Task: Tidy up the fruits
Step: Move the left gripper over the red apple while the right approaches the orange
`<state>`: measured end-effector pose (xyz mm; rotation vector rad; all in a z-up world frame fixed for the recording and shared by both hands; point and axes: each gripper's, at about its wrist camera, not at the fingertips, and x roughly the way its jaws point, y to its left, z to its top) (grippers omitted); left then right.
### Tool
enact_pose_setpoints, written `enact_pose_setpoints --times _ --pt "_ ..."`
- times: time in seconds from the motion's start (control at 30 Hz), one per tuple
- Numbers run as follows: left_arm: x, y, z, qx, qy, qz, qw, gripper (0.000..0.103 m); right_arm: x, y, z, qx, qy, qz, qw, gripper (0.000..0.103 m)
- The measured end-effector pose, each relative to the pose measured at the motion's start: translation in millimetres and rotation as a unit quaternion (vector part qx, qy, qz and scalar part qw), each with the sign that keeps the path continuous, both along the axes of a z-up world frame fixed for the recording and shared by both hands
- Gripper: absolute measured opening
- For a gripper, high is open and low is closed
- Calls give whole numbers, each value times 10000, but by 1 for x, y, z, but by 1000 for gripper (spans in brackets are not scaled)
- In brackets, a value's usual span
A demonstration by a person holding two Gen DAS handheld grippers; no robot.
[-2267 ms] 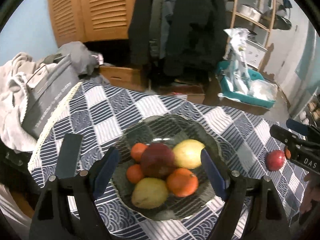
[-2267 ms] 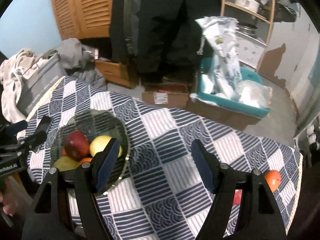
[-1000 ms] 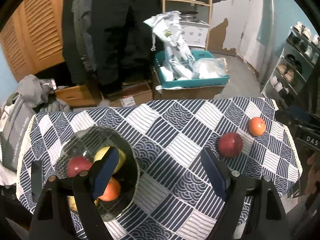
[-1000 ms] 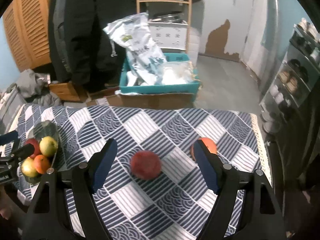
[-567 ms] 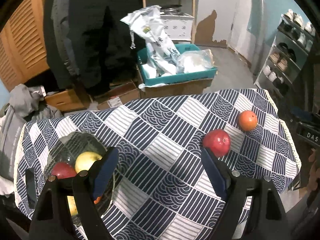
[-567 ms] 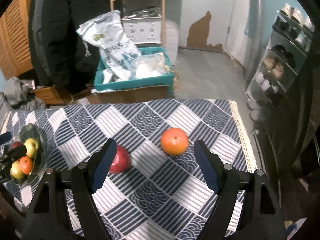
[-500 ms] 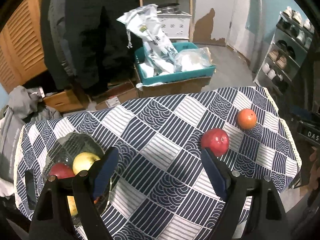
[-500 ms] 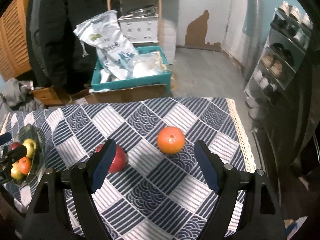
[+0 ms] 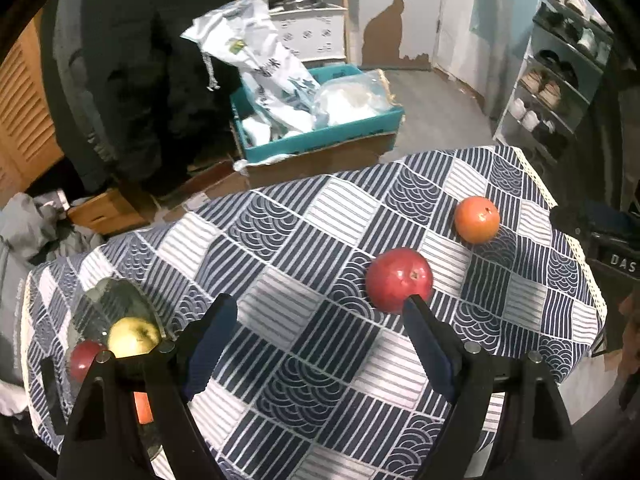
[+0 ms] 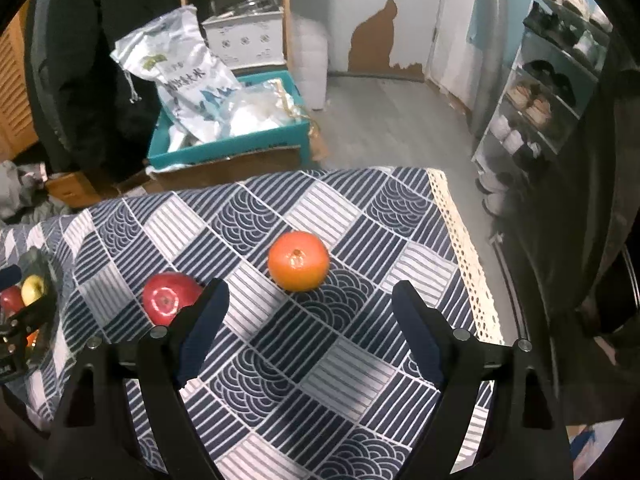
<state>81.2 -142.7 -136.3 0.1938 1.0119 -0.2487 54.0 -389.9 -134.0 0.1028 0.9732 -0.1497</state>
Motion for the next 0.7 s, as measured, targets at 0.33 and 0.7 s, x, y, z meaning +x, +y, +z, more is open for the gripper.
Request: enact_pose_setpoints --times 0.33,0.7 --pt "19 -31 -30 -62 275 -196 9994 88 18 -12 -28 94 365 0 9993 84" --pt "39 -57 -71 -237 683 -234 9971 88 42 -13 -64 136 698 224 9972 84"
